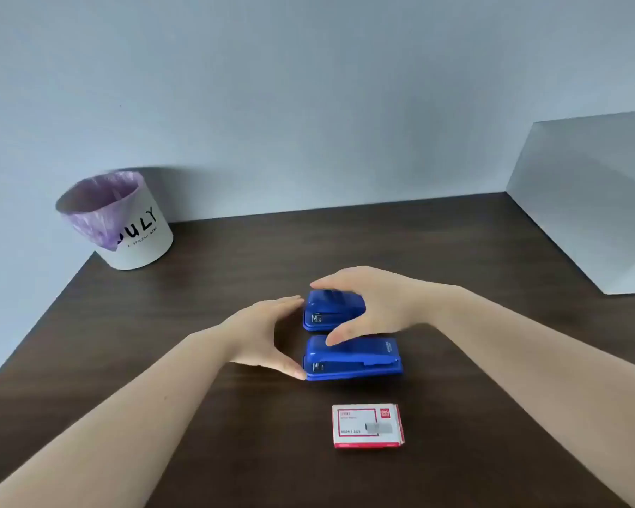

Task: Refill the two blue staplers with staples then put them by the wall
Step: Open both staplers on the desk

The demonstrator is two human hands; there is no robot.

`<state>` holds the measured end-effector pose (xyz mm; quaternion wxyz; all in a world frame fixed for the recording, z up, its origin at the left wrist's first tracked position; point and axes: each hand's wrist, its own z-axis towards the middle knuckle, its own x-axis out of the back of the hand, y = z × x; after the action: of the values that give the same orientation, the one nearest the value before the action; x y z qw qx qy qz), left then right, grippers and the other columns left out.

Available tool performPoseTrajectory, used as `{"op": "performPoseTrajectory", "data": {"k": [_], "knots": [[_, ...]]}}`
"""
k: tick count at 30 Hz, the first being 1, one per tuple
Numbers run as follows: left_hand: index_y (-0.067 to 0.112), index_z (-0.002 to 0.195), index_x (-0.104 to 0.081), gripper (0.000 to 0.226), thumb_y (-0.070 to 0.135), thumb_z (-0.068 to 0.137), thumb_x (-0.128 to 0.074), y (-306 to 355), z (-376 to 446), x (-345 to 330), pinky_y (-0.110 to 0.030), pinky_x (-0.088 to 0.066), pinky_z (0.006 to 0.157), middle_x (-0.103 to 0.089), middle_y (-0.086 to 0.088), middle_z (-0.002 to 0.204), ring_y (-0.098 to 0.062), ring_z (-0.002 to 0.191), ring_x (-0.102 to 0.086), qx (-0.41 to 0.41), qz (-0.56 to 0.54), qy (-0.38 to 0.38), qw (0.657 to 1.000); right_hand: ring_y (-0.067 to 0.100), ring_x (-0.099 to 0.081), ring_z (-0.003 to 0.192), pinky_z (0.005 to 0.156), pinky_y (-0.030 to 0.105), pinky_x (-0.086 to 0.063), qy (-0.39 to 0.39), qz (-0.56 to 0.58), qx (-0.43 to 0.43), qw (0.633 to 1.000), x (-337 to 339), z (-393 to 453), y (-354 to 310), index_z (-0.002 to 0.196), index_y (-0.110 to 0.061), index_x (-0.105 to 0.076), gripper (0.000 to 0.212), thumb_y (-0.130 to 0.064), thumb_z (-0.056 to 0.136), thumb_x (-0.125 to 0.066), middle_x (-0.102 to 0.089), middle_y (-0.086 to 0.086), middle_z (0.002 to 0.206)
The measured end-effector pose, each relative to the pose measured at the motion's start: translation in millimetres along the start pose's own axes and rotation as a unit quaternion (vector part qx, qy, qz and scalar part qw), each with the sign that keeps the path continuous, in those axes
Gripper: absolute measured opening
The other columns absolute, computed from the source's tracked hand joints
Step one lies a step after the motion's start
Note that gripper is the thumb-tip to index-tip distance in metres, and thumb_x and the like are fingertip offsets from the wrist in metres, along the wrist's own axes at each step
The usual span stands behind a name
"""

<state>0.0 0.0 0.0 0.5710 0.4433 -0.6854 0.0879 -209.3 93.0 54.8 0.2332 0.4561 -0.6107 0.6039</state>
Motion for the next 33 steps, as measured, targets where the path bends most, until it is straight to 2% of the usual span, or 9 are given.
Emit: {"op": "performPoseTrajectory", "data": {"k": [4, 8, 14, 16, 20, 24, 29, 31, 33], "knots": [[0.033, 0.146, -0.019, 0.124, 0.073, 0.04, -0.068, -9.1, -4.7, -25.4, -0.029, -0.017, 0.118, -0.024, 0.018, 0.154, -0.004, 0.142, -0.019, -0.02, 0.001, 0.077, 0.997, 0.003, -0.042, 0.124, 0.096, 0.016, -0.027, 0.107, -0.006, 0.031, 0.994, -21.4, -12.2, 6.4, 0.135, -0.031, -0.044, 0.053, -0.048, 0.086, -0.055, -0.05, -0.014, 0.136], [0.035, 0.144, -0.027, 0.115, 0.075, 0.043, -0.067, -14.3, -14.9, -40.5, -0.03, -0.024, 0.117, -0.033, 0.018, 0.15, -0.002, 0.138, -0.03, -0.03, -0.062, 0.136, 0.988, 0.002, -0.049, 0.118, 0.094, 0.015, -0.032, 0.214, -0.011, 0.02, 0.977, -37.6, -26.6, 15.3, 0.131, -0.024, -0.051, 0.04, -0.037, 0.093, -0.05, -0.056, -0.01, 0.132], [0.038, 0.139, -0.035, 0.121, 0.088, 0.032, -0.059, -7.5, -24.5, -44.3, -0.03, -0.026, 0.116, -0.039, 0.017, 0.147, -0.002, 0.138, -0.031, -0.025, -0.073, 0.164, 0.983, 0.008, -0.053, 0.11, 0.088, 0.018, -0.035, 0.253, 0.024, -0.04, 0.966, -58.1, -40.2, 16.8, 0.125, -0.024, -0.056, 0.033, -0.031, 0.093, -0.052, -0.059, -0.009, 0.126], [0.04, 0.139, -0.034, 0.122, 0.092, 0.031, -0.053, -9.6, -25.3, -47.0, -0.033, -0.024, 0.118, -0.036, 0.017, 0.149, -0.001, 0.14, -0.025, -0.027, -0.068, 0.163, 0.984, 0.007, -0.052, 0.114, 0.089, 0.015, -0.033, 0.266, -0.005, -0.039, 0.963, -66.5, -36.9, 21.6, 0.124, -0.025, -0.057, 0.032, -0.03, 0.093, -0.052, -0.059, -0.009, 0.127], [0.045, 0.135, -0.039, 0.109, 0.091, 0.037, -0.053, -18.2, -20.0, -50.3, -0.036, -0.027, 0.117, -0.039, 0.019, 0.147, 0.001, 0.139, -0.027, -0.025, -0.061, 0.174, 0.982, -0.003, -0.048, 0.101, 0.081, 0.004, -0.031, 0.303, -0.009, -0.028, 0.953, -69.8, -32.7, 29.6, 0.119, -0.023, -0.062, 0.028, -0.027, 0.093, -0.053, -0.063, -0.01, 0.121], [0.041, 0.132, -0.046, 0.09, 0.078, 0.052, -0.064, -22.9, -18.6, -44.8, -0.033, -0.031, 0.115, -0.047, 0.021, 0.141, 0.004, 0.132, -0.038, -0.039, -0.098, 0.158, 0.982, 0.0, -0.05, 0.099, 0.086, 0.013, -0.034, 0.298, -0.039, -0.019, 0.954, -64.0, -24.1, 31.3, 0.117, -0.022, -0.063, 0.027, -0.025, 0.093, -0.052, -0.065, -0.007, 0.118], [0.029, 0.127, -0.055, 0.045, 0.039, 0.083, -0.063, -19.1, -11.7, -29.6, -0.024, -0.033, 0.11, -0.057, 0.016, 0.13, 0.002, 0.118, -0.049, -0.035, -0.128, 0.168, 0.977, 0.002, -0.055, 0.103, 0.092, 0.019, -0.042, 0.276, -0.01, -0.014, 0.961, -48.1, -3.8, 28.2, 0.122, -0.022, -0.06, 0.032, -0.028, 0.09, -0.057, -0.064, -0.007, 0.121], [0.028, 0.13, -0.053, 0.045, 0.038, 0.086, -0.06, -15.7, -1.9, -26.6, -0.019, -0.03, 0.105, -0.054, 0.013, 0.134, 0.0, 0.121, -0.047, -0.021, -0.125, 0.184, 0.975, 0.007, -0.058, 0.107, 0.095, 0.022, -0.045, 0.243, 0.01, -0.011, 0.97, -44.9, 6.6, 24.8, 0.124, -0.022, -0.058, 0.038, -0.029, 0.087, -0.063, -0.065, -0.004, 0.121], [0.036, 0.132, -0.049, 0.051, 0.049, 0.083, -0.057, -10.8, 8.2, -28.3, -0.023, -0.03, 0.108, -0.053, 0.015, 0.136, -0.005, 0.126, -0.046, -0.009, -0.116, 0.188, 0.975, 0.013, -0.06, 0.108, 0.097, 0.029, -0.047, 0.21, -0.002, -0.007, 0.978, -44.7, 17.1, 22.1, 0.121, -0.023, -0.059, 0.039, -0.031, 0.083, -0.067, -0.066, -0.002, 0.119]]}}
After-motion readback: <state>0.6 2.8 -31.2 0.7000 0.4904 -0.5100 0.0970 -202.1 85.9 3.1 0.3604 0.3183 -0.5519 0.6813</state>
